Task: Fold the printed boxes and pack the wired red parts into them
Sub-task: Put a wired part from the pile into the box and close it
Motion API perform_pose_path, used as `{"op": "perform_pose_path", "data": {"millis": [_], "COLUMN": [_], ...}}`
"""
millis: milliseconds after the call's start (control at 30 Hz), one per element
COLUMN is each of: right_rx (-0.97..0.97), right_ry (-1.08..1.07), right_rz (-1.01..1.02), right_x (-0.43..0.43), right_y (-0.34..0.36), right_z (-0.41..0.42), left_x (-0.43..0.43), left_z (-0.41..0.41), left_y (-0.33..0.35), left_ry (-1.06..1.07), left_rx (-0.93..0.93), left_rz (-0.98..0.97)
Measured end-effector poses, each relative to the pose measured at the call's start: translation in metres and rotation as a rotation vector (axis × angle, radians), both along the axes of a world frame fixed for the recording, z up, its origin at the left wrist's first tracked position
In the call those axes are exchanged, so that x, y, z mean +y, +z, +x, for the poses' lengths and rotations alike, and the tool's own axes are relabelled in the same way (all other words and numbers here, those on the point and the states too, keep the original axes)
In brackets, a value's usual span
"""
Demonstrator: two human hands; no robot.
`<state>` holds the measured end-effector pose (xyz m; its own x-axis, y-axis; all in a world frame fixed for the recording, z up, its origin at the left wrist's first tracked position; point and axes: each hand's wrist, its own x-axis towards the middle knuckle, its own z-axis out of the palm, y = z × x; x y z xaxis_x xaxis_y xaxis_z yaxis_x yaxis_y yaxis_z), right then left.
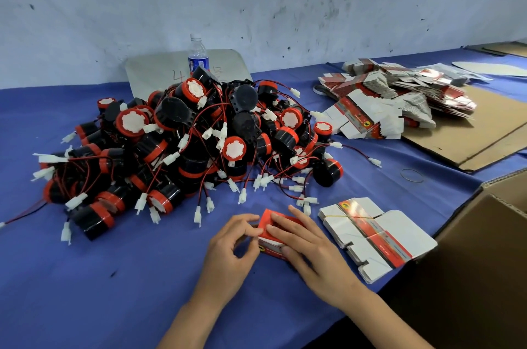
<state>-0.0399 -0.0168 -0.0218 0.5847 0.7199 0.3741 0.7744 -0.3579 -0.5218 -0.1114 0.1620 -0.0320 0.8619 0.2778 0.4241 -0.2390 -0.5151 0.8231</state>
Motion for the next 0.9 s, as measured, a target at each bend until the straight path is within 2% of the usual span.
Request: {"op": "perform_pose_path", "data": {"millis": [233,333,467,733,833,900], "right_rx": [-0.095,-0.043,0.105,0.06,0.014,0.038], "right_ry": [0.065,0.117,0.173,0.147,0.129,0.072], "right_rz": [-0.264,-0.313,-0.292,-0.274,-0.195,-0.058], "right_x": [-0.008,-0.011,-0.011,-0.009,-0.007,-0.004], "right_y": [0.015,0.016,0.02,0.009,0.005,0.004], "right_z": [0.004,0.003,0.003,0.001,0.001,-0.002], "left_x": [0.001,-0.001,-0.005,-0.01,-0.01,-0.012], "left_z": [-0.001,0.0,0.0,0.003,0.002,0.001], "left_y": [0.0,-0.001,-0.001,-0.003,-0.004,-0.005], "left_ry": [0.04,0.039,-0.033,-0.026,-0.041,-0.078], "left_rx": [-0.024,-0.065,-0.112,-0.1,-0.087,-0.041], "left_rz": [0.184,0.223,0.299,0.347,0.324,0.312]}}
